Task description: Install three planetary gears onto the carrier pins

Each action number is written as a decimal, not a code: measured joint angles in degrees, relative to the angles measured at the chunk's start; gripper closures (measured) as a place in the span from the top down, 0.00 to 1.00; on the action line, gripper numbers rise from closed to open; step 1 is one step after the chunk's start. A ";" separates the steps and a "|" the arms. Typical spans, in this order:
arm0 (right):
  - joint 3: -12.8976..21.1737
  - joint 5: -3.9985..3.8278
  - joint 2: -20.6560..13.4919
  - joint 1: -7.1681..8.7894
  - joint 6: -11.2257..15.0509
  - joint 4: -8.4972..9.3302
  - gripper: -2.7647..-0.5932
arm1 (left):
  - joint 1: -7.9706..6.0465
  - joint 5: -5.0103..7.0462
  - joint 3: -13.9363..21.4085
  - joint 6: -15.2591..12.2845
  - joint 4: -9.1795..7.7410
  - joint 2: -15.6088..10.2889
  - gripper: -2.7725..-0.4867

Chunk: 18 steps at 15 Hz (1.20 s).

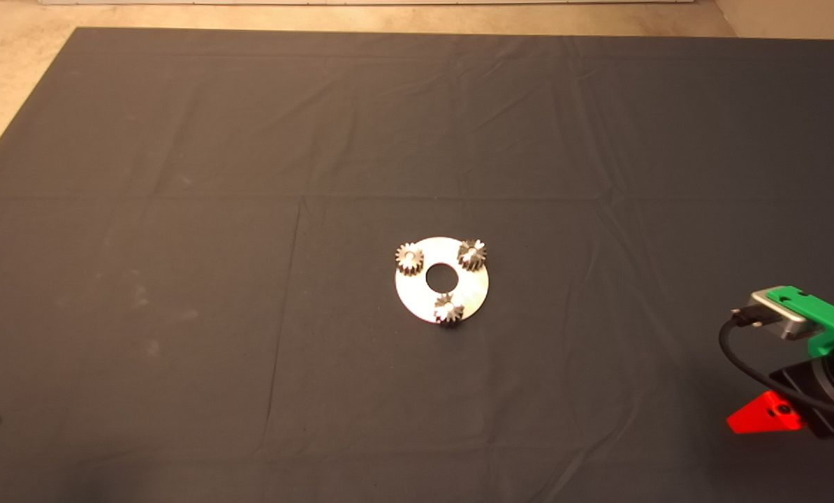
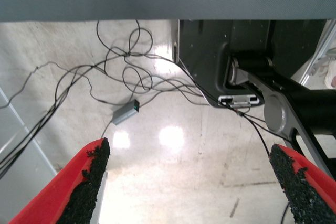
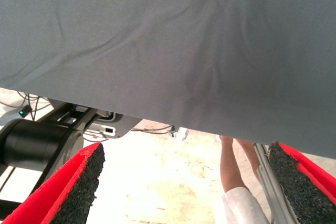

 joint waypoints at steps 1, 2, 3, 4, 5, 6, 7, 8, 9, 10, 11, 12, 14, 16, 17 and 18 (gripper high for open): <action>0.03 0.22 -0.20 0.02 0.15 0.22 0.81 | 0.00 -0.04 0.00 -1.28 -0.76 1.21 0.75; 0.11 0.20 -0.94 0.00 0.37 0.33 0.84 | 0.00 -0.16 0.02 -2.51 -1.09 2.22 0.80; 0.11 0.05 -1.72 0.00 0.69 0.39 0.86 | 0.00 -0.16 0.02 -3.56 -1.36 2.96 0.81; 0.15 -0.07 -2.32 0.02 0.85 0.48 0.86 | 0.00 -0.11 0.02 -5.03 -1.69 3.88 0.81; 0.21 -0.02 -2.43 0.00 1.21 0.56 0.86 | 0.00 -0.08 0.00 -6.18 -2.00 5.23 0.81; 0.28 0.04 -2.45 0.02 1.40 0.59 0.86 | 0.00 -0.05 0.00 -7.22 -2.05 7.01 0.81; 0.37 0.20 -2.53 0.13 1.63 0.61 0.86 | 0.00 -0.07 -0.11 -7.85 -2.05 8.49 0.81; 0.37 0.17 -2.61 0.16 1.74 0.61 0.86 | 0.00 -0.18 -0.24 -8.31 -2.07 9.29 0.81; 0.37 0.15 -2.92 0.14 1.82 0.63 0.86 | 0.00 -0.18 -0.26 -8.88 -2.07 9.60 0.81; 0.37 0.02 -3.17 0.16 1.85 0.66 0.86 | 0.00 -0.16 -0.26 -9.07 -2.11 9.77 0.81; 0.37 0.00 -3.19 0.16 1.95 0.74 0.86 | 0.00 -0.11 -0.28 -9.25 -2.20 9.92 0.81; 0.37 0.15 -3.16 0.16 2.04 0.74 0.86 | 0.00 -0.08 -0.33 -9.25 -2.24 9.99 0.81; 0.38 0.15 -3.17 0.16 2.05 0.76 0.86 | 0.00 -0.08 -0.39 -9.43 -2.27 10.40 0.81; 0.37 0.11 -3.17 0.16 2.05 0.78 0.86 | 0.00 -0.11 -0.39 -9.45 -2.24 10.73 0.81; 0.39 0.11 -3.17 0.16 2.05 0.78 0.86 | 0.00 -0.11 -0.39 -9.45 -2.27 10.73 0.81; 0.37 0.13 -3.17 0.16 2.05 0.78 0.86 | 0.00 -0.07 -0.39 -9.46 -2.27 10.70 0.81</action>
